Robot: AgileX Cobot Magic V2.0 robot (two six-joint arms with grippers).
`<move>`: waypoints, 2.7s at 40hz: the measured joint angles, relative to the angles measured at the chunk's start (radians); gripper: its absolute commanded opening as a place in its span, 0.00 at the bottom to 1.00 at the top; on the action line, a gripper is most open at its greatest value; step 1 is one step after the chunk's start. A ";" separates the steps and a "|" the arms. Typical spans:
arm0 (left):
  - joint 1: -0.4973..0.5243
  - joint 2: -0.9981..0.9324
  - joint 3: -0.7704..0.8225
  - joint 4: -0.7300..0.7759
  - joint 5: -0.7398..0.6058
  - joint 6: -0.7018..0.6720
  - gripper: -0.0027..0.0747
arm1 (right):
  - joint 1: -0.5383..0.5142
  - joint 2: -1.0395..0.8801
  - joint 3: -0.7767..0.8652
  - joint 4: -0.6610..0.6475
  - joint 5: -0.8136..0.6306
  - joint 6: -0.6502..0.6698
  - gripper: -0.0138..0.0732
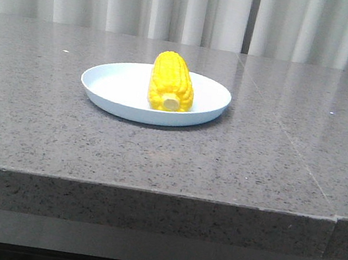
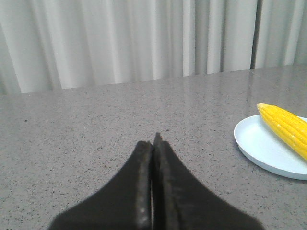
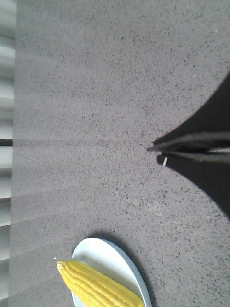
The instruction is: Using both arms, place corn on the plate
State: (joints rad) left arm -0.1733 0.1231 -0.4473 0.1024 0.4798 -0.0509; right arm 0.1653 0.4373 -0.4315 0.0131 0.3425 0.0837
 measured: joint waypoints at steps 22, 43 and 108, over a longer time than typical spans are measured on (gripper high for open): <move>0.000 0.000 0.000 0.000 0.000 0.000 0.01 | 0.000 -0.226 0.060 0.000 0.018 0.000 0.09; 0.000 0.000 0.000 0.000 0.000 0.000 0.01 | 0.000 -0.226 0.060 0.000 0.018 0.000 0.09; 0.153 -0.127 0.453 -0.058 -0.368 0.000 0.01 | 0.000 -0.226 0.060 0.000 0.017 0.000 0.09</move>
State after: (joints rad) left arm -0.0207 -0.0043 0.0052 0.0447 0.1116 -0.0509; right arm 0.1653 0.2113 -0.3718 0.0131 0.3591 0.0837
